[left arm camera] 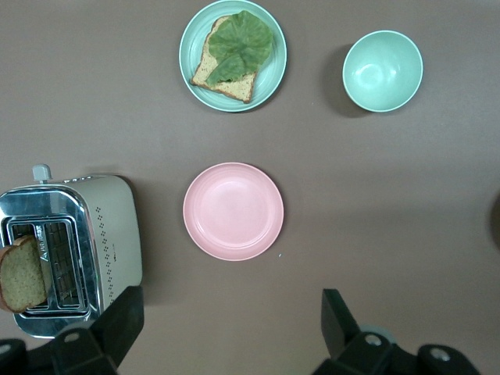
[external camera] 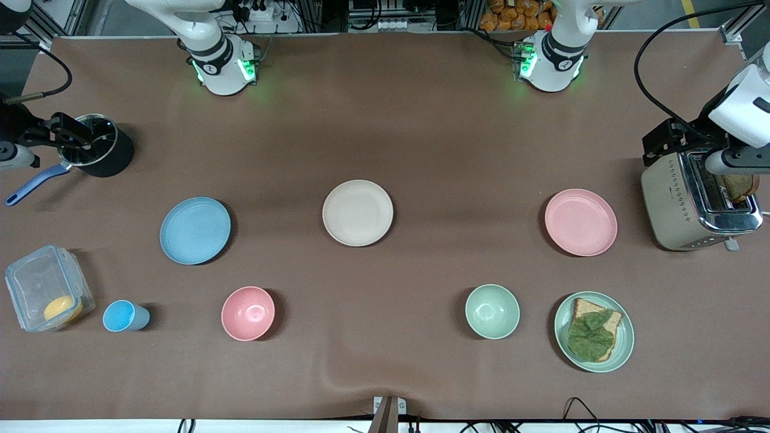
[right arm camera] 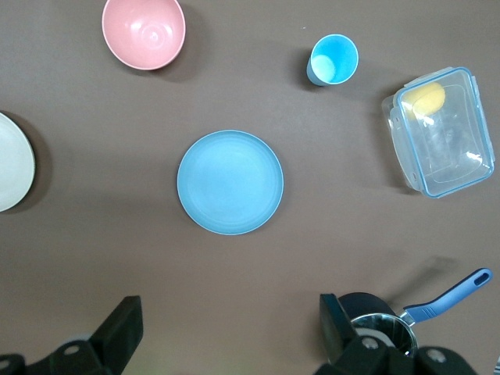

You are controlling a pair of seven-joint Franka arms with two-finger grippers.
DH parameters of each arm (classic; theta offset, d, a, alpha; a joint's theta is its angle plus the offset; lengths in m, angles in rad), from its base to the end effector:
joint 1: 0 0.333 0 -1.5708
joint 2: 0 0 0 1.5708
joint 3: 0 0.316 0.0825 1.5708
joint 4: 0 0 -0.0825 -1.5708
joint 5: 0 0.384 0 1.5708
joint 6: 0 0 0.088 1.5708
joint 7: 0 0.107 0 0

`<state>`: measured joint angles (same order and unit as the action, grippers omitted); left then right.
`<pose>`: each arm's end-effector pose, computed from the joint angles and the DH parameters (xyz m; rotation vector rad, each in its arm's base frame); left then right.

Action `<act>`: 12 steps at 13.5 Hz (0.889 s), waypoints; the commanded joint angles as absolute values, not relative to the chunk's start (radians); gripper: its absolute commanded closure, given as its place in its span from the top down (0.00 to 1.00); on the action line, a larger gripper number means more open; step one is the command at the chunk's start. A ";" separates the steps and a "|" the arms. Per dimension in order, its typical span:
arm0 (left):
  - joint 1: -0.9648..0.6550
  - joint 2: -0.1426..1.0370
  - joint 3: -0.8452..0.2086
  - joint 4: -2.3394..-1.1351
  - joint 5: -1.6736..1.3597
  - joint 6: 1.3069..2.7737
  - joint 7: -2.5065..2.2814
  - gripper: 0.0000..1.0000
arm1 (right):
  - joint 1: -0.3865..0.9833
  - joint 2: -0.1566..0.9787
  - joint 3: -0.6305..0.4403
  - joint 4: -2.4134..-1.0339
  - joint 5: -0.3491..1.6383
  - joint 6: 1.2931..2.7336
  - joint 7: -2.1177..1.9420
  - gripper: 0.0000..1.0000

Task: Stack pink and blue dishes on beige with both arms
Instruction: 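Move the left gripper toward the rim of the pink plate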

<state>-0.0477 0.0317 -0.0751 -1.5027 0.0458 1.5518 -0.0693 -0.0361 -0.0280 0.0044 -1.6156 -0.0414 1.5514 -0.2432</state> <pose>0.5595 -0.0633 0.6373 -3.0988 0.0809 -0.0334 0.5426 -0.0217 0.6172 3.0874 0.3276 -0.0645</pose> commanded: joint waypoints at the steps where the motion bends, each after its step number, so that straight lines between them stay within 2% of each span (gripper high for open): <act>1: -0.057 0.014 -0.061 -1.513 0.021 1.543 -0.049 1.00 | -0.057 -0.026 0.011 -1.601 0.032 1.536 -0.235 1.00; 9: -0.035 0.052 -0.063 -1.526 0.029 1.554 -0.043 1.00 | -0.055 -0.028 0.015 -1.600 0.025 1.534 -0.238 1.00; 12: -0.009 0.080 -0.063 -1.595 0.034 1.645 -0.040 1.00 | -0.055 -0.028 0.017 -1.600 0.026 1.532 -0.236 1.00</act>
